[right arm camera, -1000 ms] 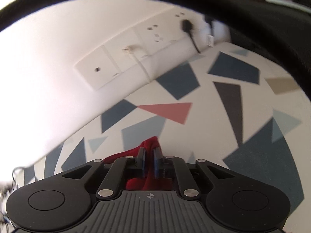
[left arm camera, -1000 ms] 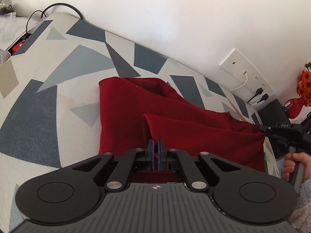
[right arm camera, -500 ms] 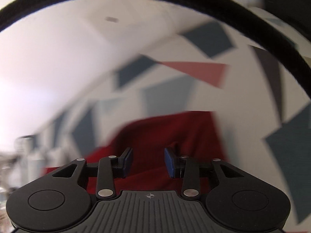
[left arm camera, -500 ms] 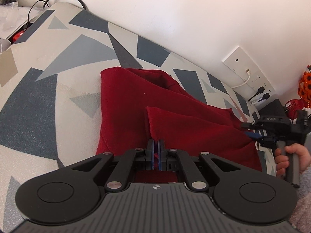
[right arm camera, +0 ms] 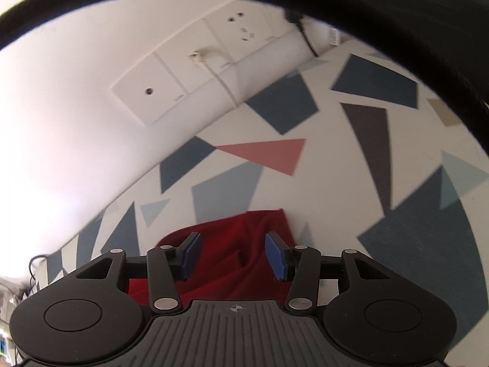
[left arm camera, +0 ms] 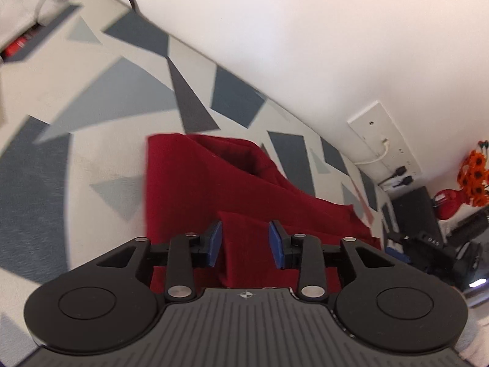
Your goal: Fold clothes
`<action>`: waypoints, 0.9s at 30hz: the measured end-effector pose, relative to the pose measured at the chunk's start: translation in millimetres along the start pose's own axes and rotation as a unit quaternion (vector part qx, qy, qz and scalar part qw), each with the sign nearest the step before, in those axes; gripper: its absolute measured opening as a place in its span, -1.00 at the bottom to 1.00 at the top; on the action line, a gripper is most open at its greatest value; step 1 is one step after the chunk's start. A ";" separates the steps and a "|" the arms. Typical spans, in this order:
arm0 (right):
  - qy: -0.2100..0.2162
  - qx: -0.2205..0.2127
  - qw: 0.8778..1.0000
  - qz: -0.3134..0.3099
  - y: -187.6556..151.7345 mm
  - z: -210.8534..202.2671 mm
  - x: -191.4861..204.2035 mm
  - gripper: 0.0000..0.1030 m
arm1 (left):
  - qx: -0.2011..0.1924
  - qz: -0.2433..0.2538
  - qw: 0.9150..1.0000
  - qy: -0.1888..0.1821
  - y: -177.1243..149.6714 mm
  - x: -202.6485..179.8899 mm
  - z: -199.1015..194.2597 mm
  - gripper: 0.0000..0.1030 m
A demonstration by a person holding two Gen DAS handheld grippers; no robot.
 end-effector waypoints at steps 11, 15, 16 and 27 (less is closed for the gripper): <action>0.012 0.009 0.999 0.037 2.7 -2.8 -15.6 -0.14 | -0.017 0.005 1.000 -0.014 2.1 -10.6 15.5 -0.98; 0.012 0.003 1.000 0.022 2.0 -1.5 -5.9 -0.16 | -0.037 0.042 0.998 -0.028 6.6 -34.0 3.4 -1.00; 0.014 0.001 1.000 0.018 2.0 -2.2 -2.6 -0.18 | -0.042 0.050 0.997 -0.032 7.7 -39.8 0.2 -1.00; 0.064 0.068 0.995 0.023 -24.7 -3.7 18.4 -0.19 | -0.024 -0.040 0.999 0.004 2.5 -0.8 -1.7 -0.42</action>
Point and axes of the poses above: each gripper's, at about its wrist camera, not at the fingertips, and z roughly the way its jaws point, x to its left, y to its top, the point moved 7 cm from there along z, roughly the way its jaws point, and after that the axes turned 14 degrees about -y, right-handed, at the moved point
